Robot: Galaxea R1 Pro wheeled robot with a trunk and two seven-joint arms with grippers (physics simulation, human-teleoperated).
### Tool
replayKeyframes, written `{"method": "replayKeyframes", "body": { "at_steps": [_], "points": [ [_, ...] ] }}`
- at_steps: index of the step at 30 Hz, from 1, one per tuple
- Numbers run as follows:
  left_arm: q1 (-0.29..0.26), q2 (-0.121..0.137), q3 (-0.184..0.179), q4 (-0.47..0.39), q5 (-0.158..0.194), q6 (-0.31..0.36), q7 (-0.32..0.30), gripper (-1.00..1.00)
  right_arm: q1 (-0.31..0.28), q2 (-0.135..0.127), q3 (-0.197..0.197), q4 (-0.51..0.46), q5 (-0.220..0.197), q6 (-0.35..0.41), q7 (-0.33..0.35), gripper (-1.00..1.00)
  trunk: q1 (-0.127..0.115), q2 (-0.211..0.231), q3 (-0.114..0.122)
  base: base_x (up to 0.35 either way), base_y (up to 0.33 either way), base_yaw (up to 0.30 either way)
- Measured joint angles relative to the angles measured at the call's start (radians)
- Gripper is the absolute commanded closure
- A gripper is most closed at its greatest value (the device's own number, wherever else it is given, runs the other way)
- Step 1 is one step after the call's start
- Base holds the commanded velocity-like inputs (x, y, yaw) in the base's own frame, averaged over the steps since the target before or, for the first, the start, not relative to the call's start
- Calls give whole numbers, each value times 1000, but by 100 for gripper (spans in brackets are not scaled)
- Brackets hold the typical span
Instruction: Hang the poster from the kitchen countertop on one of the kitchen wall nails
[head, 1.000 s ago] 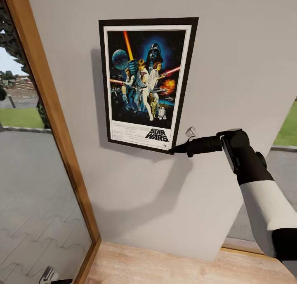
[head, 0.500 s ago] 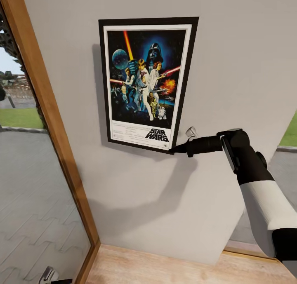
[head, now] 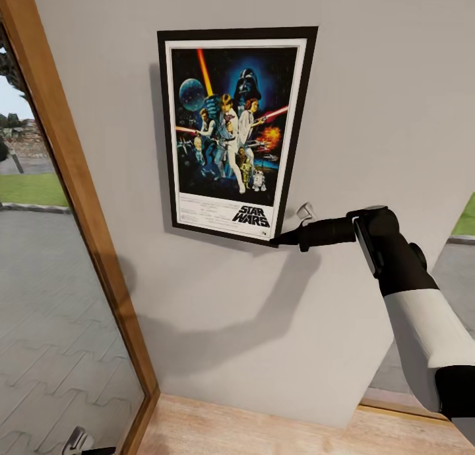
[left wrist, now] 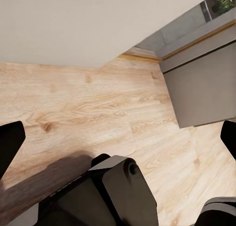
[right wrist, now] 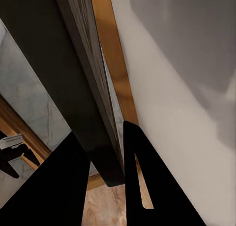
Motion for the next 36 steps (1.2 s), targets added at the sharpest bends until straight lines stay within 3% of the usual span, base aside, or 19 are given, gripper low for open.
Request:
{"method": "replayKeyframes", "body": {
  "at_steps": [36],
  "points": [
    [0, 0, 0, 0, 0, 0, 0, -100, 0, -1, 1, -1, -11, 2, 22, 100, -1, -1, 0, 62, 0, 0]
  ]
}}
